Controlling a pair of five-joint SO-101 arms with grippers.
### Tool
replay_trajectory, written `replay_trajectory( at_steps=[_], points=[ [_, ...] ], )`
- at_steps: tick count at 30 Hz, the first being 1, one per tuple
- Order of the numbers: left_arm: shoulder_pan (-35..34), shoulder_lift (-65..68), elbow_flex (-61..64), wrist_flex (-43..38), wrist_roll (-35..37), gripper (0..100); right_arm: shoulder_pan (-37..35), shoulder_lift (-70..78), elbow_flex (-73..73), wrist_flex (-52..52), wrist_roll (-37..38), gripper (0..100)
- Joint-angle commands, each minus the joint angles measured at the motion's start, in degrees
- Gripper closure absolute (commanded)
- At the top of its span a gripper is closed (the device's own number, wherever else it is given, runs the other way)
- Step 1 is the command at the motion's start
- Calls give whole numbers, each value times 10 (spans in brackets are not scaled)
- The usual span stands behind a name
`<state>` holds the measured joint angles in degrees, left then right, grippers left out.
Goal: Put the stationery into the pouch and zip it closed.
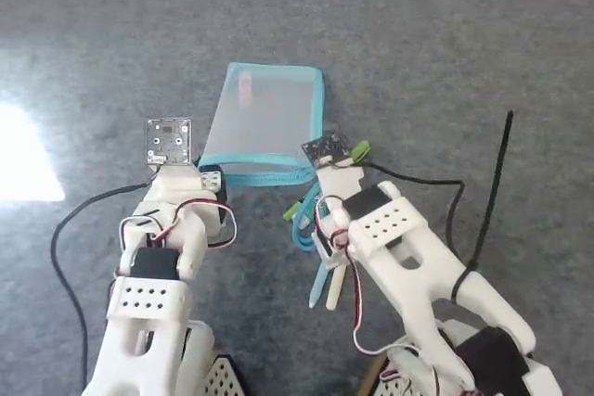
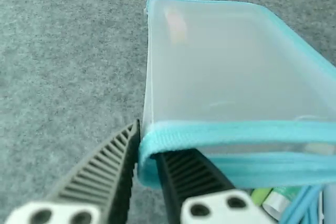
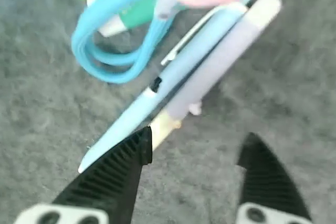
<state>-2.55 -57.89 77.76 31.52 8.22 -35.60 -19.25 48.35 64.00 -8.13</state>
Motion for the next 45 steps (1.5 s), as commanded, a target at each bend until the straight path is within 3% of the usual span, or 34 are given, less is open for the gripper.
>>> replay_trajectory(
  at_steps=[1, 9, 16, 18, 22, 26, 29, 32, 36, 41, 45],
  points=[
    [-4, -4, -34, -2, 10, 987, -34, -29, 30, -37, -7, 776],
    [-4, -4, -34, -2, 10, 986, -26, -29, 78, -66, -5, 781],
    [-4, -4, -34, -2, 10, 986, -41, -29, 88, -62, 0, 947],
    [-4, -4, -34, -2, 10, 986, -30, -29, 88, -61, 32, 989],
    [-5, -4, -34, -2, 10, 985, 97, -36, 77, -49, 177, 991],
    [-4, -4, -34, -2, 10, 985, 243, -47, -5, 33, 270, 991],
    [1, -4, -34, -3, 10, 985, 277, -73, -84, 114, 315, 991],
    [18, -4, -32, -2, 10, 985, 247, -109, -167, 203, 328, 991],
    [23, -3, -29, -3, 9, 985, 140, -128, -254, 298, 324, 991],
    [23, -4, -27, -3, 9, 985, 28, -92, -322, 317, 247, 991],
    [23, -4, -27, -2, 9, 985, -16, 5, -371, 329, 216, 991]
  ],
)
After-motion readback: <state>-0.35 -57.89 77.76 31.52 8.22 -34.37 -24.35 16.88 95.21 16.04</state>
